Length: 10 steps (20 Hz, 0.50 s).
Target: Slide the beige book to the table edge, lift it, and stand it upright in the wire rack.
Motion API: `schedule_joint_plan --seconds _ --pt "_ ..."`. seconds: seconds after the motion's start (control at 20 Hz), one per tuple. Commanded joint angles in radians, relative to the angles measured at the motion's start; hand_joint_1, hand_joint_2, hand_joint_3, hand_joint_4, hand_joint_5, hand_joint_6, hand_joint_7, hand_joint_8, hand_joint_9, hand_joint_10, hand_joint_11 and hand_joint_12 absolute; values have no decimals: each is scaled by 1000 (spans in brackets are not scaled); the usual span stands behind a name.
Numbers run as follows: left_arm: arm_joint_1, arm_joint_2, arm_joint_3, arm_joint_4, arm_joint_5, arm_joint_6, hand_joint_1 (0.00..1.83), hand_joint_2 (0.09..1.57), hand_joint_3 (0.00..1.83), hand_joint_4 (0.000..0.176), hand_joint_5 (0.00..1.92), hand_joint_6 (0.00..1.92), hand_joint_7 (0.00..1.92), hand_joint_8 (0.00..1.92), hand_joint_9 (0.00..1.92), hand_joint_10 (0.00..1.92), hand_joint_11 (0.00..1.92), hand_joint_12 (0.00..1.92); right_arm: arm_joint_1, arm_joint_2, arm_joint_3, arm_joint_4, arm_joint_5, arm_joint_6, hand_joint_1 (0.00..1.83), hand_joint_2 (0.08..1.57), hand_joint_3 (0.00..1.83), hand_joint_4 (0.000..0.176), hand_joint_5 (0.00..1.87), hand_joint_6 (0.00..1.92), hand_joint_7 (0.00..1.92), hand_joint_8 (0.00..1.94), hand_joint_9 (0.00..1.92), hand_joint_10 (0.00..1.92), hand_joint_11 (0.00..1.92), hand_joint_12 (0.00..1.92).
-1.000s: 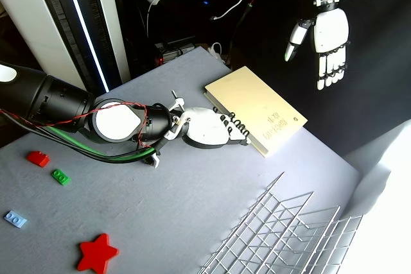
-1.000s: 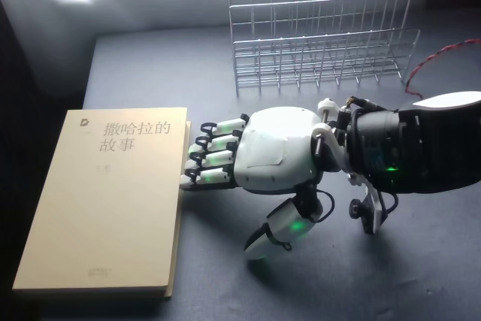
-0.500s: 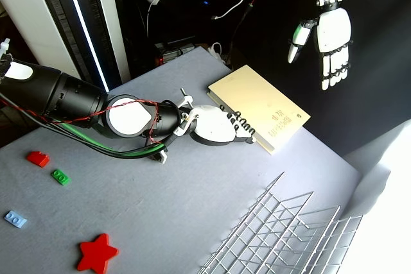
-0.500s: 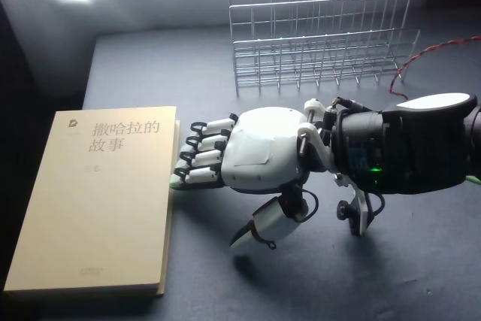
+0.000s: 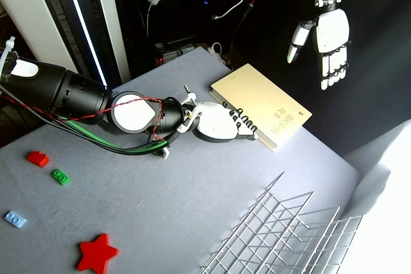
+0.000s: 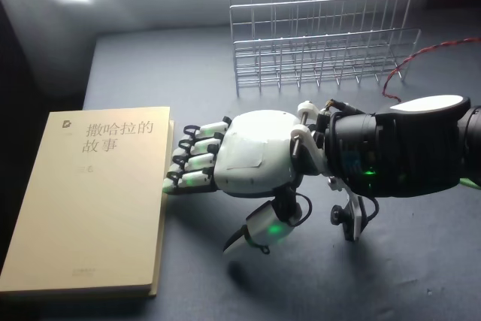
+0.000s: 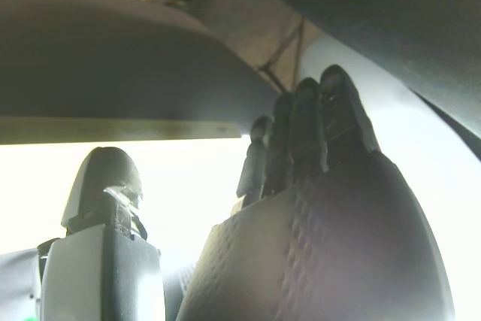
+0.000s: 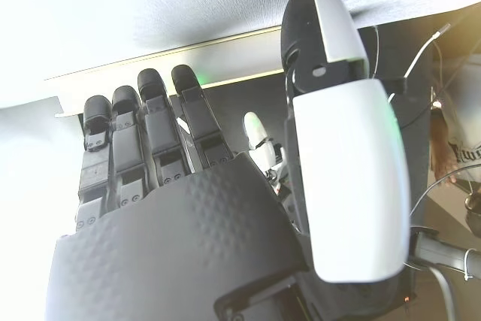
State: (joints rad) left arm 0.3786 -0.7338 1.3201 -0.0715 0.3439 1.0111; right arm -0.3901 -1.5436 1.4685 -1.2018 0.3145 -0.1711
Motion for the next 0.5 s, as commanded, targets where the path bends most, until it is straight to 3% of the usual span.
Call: schedule_joint_plan --seconds 0.0,0.45 --pt "-2 6 10 8 -69 -4 522 1149 5 54 10 0 29 0 1 0 0 0 10 1 -7 29 58 7 278 1087 2 0 107 2 156 4 127 10 0 306" --pt "-1 -2 17 8 -78 -11 552 1141 0 52 4 0 35 5 4 1 0 0 10 -4 -12 29 40 -19 279 1084 1 0 88 0 139 0 106 0 0 303"
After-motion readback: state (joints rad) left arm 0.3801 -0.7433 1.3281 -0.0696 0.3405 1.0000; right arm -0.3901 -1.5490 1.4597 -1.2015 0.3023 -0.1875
